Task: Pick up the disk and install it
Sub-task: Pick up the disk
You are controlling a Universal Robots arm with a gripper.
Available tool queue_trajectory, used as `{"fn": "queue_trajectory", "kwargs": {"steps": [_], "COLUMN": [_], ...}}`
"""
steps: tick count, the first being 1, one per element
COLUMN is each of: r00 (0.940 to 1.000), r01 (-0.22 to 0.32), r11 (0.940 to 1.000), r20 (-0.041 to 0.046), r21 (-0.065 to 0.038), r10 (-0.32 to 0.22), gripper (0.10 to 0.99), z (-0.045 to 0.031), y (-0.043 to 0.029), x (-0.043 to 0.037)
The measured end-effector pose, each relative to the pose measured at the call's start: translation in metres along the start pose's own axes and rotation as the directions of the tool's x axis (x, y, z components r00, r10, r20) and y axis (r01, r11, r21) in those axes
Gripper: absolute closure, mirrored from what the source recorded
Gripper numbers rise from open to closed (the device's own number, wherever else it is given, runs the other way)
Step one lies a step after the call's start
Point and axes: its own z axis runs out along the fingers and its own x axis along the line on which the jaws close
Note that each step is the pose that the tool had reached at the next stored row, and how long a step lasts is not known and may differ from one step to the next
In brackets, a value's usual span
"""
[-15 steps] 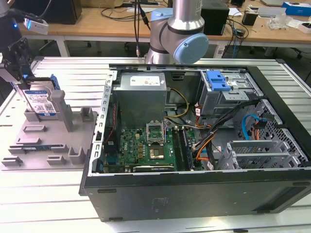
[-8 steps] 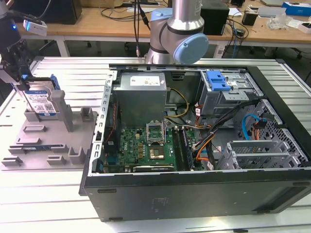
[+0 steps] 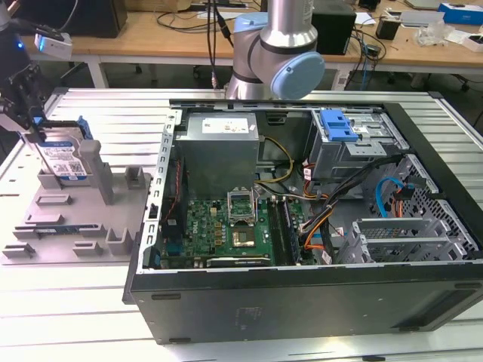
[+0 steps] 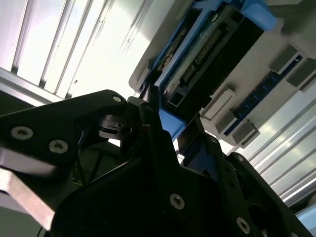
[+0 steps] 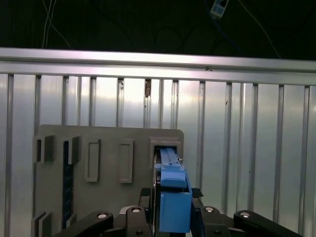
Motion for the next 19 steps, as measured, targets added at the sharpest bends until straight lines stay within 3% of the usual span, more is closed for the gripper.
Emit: {"fn": "queue_trajectory", "kwargs": {"steps": [19], "r00": [1.0], "r01": [-0.008], "r11": [1.0], "r20": [0.0], "r21": [0.0], "r10": [0.008], "gripper": [0.678], "z": [0.0034], "y": [-0.0004], "x": [0.0008]}}
